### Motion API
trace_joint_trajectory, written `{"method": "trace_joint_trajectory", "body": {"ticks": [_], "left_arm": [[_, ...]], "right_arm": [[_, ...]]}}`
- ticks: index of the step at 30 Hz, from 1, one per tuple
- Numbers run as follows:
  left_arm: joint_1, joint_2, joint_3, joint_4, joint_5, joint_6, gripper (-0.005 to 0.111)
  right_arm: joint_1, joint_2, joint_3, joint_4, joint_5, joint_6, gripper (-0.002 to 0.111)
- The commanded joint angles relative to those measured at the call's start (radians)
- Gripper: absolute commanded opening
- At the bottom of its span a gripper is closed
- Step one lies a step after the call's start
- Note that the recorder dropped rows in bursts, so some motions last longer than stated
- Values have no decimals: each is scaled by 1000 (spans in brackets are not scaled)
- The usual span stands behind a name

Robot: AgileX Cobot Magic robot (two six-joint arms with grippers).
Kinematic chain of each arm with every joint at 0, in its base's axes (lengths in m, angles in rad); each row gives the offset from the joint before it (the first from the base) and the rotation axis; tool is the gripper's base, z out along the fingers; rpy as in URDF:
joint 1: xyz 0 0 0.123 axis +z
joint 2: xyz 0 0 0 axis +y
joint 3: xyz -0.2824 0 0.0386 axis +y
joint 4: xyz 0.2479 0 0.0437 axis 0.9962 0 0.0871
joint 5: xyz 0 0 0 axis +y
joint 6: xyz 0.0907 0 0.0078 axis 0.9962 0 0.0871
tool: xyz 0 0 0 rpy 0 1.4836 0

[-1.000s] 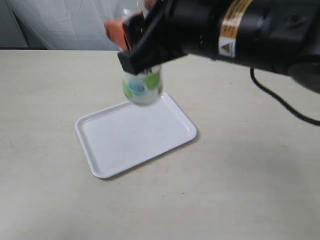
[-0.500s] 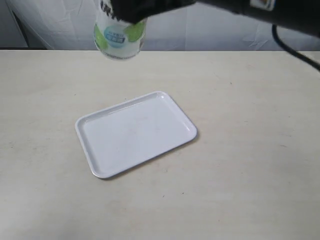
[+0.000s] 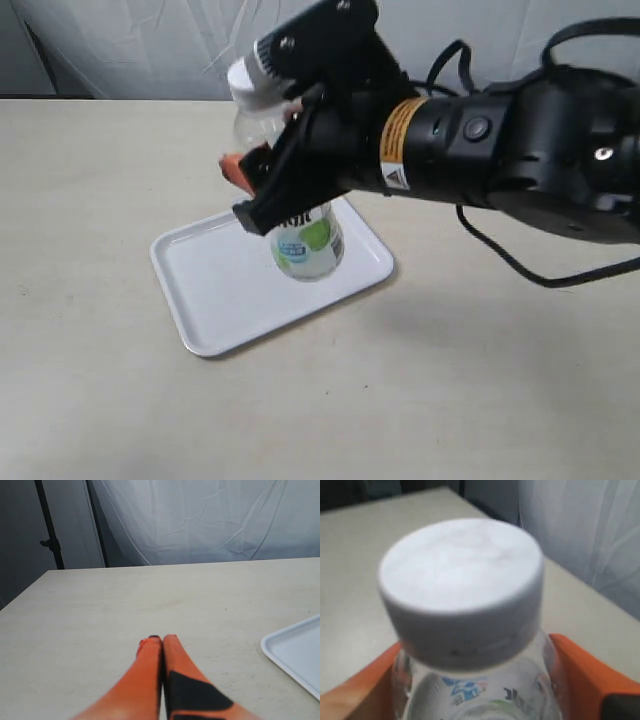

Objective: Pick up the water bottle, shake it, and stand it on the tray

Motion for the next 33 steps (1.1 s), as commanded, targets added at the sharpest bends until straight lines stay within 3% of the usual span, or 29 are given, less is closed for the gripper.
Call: {"method": "trace_joint_trajectory", "body": {"ticks": [1,6,12,17,21,24,27,31,33], "left_arm": [[1,-5,2,1,-4,-8,0],[1,-5,2,1,-4,-8,0],[1,-5,2,1,-4,-8,0],[1,-5,2,1,-4,-8,0],[1,-5,2,1,-4,-8,0],[1,-5,2,1,-4,-8,0],[1,-5,2,1,-4,-8,0],[1,-5,2,1,-4,-8,0],[1,-5,2,1,-4,-8,0]], "right_arm": [[-1,-151,-40,-4,-166,-8,-1],[-1,-206,-42,-4,-73,-5,-1],[-1,-59,-13,5,105,7,-1],[51,-21,-13,127,12,7,-1],[121,-21,-13,84,-138,7,-1],[127,-20,-13,59,-111,-74,-1],[40,-20,-31,103,44,-253,-1],[-152,-20,-36,231,66,-214,-1],[-190,-20,-36,332,32,-151,-1]]}}
